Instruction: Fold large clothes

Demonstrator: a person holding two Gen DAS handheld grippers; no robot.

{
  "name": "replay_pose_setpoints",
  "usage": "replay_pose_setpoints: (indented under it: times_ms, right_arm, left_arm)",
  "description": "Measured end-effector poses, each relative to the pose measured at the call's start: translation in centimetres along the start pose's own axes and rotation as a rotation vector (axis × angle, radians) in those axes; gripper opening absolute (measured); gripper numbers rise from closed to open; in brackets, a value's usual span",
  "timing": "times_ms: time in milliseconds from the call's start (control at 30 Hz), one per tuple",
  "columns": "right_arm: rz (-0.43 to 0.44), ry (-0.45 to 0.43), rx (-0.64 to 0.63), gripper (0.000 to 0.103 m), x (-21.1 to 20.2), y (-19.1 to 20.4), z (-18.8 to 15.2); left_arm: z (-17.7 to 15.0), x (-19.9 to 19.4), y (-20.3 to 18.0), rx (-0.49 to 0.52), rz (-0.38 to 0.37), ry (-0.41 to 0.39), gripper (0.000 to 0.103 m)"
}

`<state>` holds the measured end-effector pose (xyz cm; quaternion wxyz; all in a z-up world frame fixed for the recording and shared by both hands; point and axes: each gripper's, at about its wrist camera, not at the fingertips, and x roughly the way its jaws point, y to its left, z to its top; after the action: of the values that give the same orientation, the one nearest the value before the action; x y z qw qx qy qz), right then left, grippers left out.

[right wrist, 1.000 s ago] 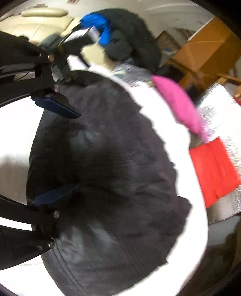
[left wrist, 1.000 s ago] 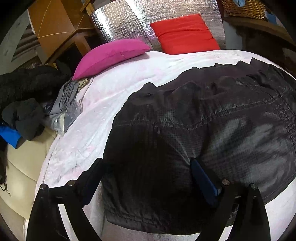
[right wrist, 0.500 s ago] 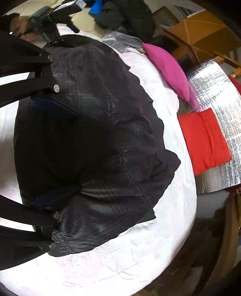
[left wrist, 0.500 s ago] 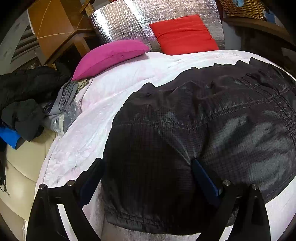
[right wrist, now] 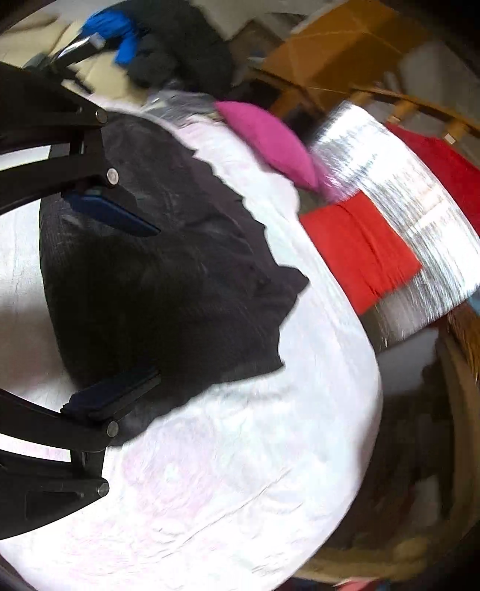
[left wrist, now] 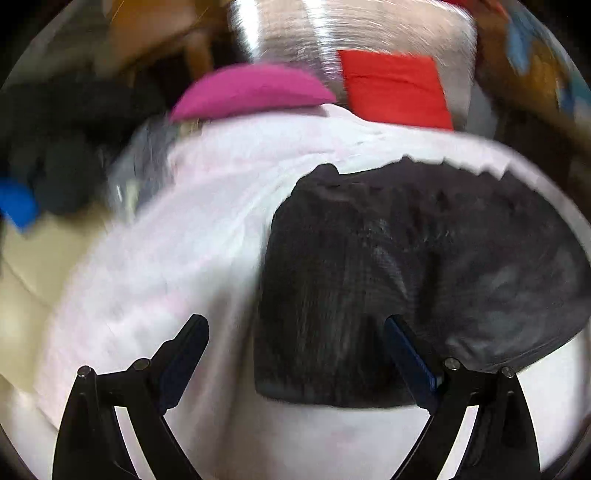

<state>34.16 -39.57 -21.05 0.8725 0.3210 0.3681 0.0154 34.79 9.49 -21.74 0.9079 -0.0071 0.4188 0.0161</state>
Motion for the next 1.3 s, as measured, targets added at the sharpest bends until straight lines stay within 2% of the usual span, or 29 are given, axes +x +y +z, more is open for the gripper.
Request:
replay_pose_setpoints:
  times_ms: [67, 167, 267, 367, 467, 533, 600, 667, 767, 900, 933, 967, 1033, 1100, 1200, 1300]
  right_arm:
    - [0.036, 0.008, 0.081, 0.077, -0.5, -1.7, 0.2]
    - [0.117, 0.049, 0.209, 0.077, -1.3, -4.2, -0.5]
    - [0.175, 0.09, 0.294, 0.077, -1.6, -5.3, -1.9]
    - [0.205, 0.128, 0.322, 0.079, -1.0, -5.1, -3.1]
    - [0.191, 0.171, 0.322, 0.079, 0.9, -4.7, -3.7]
    - [0.184, 0.198, 0.377, 0.079, 2.7, -5.3, -4.2]
    - [0.221, 0.197, 0.429, 0.08, 3.8, -5.8, -4.2]
    - [0.257, 0.162, 0.45, 0.08, 4.3, -5.8, -4.0]
    - [0.288, 0.089, 0.515, 0.087, 5.4, -5.9, -3.9]
    - [0.266, -0.019, 0.535, 0.089, 5.9, -5.1, -3.9]
    - [0.253, -0.044, 0.515, 0.089, 6.0, -4.6, -3.9]
    - [0.231, -0.061, 0.496, 0.088, 6.3, -4.0, -3.6]
    - [0.189, -0.08, 0.472, 0.082, 6.3, -3.2, -3.7]
    - [0.155, -0.078, 0.447, 0.064, 6.2, -2.7, -3.8]
    - [0.117, -0.091, 0.397, 0.049, 5.7, -2.2, -3.7]
    - [0.081, -0.111, 0.319, 0.043, 4.8, -1.2, -3.8]
  left_arm:
    - [-1.0, -0.3, 2.3, -0.165, -0.138, 0.048, 0.096]
    - [-3.1, 0.3, 3.5, -0.326, -0.323, 0.135, 0.096]
    - [-4.4, 1.3, 3.5, -0.425, -0.429, 0.195, 0.096]
    - [-4.8, 2.4, 3.4, -0.513, -0.481, 0.227, 0.096]
    - [-5.0, 3.5, 3.4, -0.608, -0.495, 0.234, 0.096]
    - [-4.7, 4.5, 3.3, -0.657, -0.491, 0.239, 0.096]
    - [-4.7, 5.5, 3.3, -0.705, -0.487, 0.243, 0.096]
    - [-4.8, 6.3, 3.4, -0.76, -0.49, 0.233, 0.096]
    - [-4.6, 6.6, 3.3, -0.807, -0.486, 0.2, 0.096]
    - [-4.6, 6.9, 3.3, -0.846, -0.479, 0.161, 0.094]
    - [-4.7, 6.9, 3.3, -0.854, -0.471, 0.147, 0.091]
    - [-4.6, 6.9, 3.2, -0.851, -0.451, 0.14, 0.081]
    - [-4.3, 7.0, 3.1, -0.825, -0.42, 0.136, 0.069]
    - [-4.2, 7.1, 3.1, -0.811, -0.424, 0.126, 0.061]
    - [-3.9, 6.5, 3.3, -0.763, -0.43, 0.103, 0.05]
    - [-3.7, 5.6, 3.4, -0.72, -0.429, 0.069, 0.045]
